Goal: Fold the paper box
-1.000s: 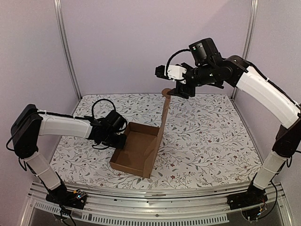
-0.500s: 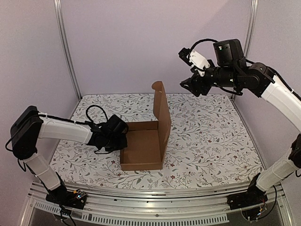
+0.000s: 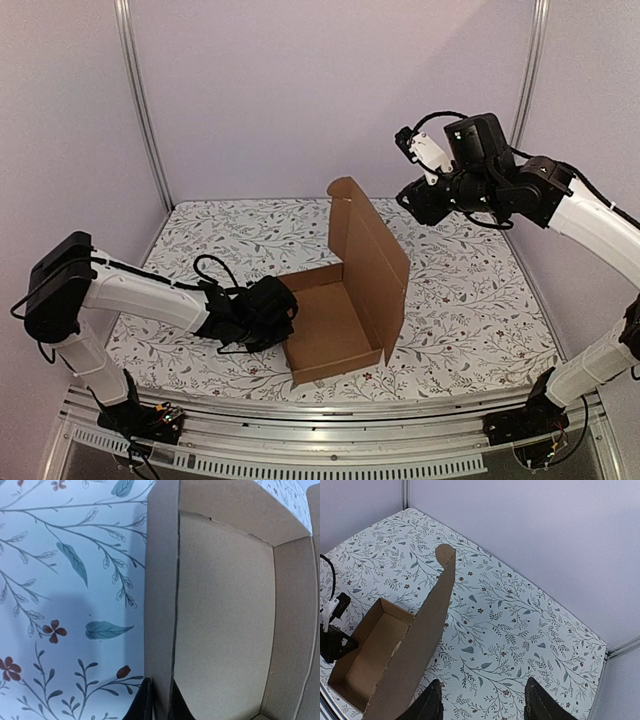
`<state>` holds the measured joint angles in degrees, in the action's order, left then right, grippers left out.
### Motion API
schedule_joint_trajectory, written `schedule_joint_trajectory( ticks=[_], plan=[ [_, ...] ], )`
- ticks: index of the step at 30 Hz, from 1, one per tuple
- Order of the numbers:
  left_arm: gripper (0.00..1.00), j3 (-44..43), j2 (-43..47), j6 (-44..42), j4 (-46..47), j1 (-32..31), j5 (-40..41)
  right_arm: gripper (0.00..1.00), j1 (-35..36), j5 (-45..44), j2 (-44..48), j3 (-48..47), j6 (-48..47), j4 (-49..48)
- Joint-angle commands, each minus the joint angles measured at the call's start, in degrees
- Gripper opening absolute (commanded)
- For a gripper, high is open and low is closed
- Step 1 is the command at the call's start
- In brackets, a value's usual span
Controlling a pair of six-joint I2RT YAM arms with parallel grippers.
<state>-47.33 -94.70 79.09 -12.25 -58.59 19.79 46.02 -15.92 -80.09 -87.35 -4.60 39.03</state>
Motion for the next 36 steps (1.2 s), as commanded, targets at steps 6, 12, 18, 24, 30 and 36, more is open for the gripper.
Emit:
schedule_joint_trajectory(
  ticks=[6,12,18,24,30,36],
  plan=[
    [0.28,-0.1,-4.5,8.0,-1.3,-3.2,-0.5,0.38,-0.3,11.2,-3.3,4.4,8.2,-6.1],
    [0.37,-1.5,-4.4,7.0,0.1,-4.2,0.2,0.29,0.9,14.8,-5.5,6.0,9.3,-7.5],
    [0.38,-2.5,-5.4,5.7,1.6,-4.8,-0.6,0.27,3.5,17.2,-6.4,6.3,9.4,-8.5],
    [0.46,-3.4,-4.6,0.8,3.7,-5.0,-0.7,0.27,6.2,17.8,-8.8,6.2,10.5,-9.3],
    [0.58,-4.1,-3.0,-4.1,2.5,-5.6,2.1,0.26,8.5,18.3,-13.0,6.1,11.1,-10.4],
    [0.66,-1.8,-0.4,-7.7,1.9,-6.2,4.1,0.26,9.8,18.4,-16.9,5.8,12.1,-10.9]
  ],
)
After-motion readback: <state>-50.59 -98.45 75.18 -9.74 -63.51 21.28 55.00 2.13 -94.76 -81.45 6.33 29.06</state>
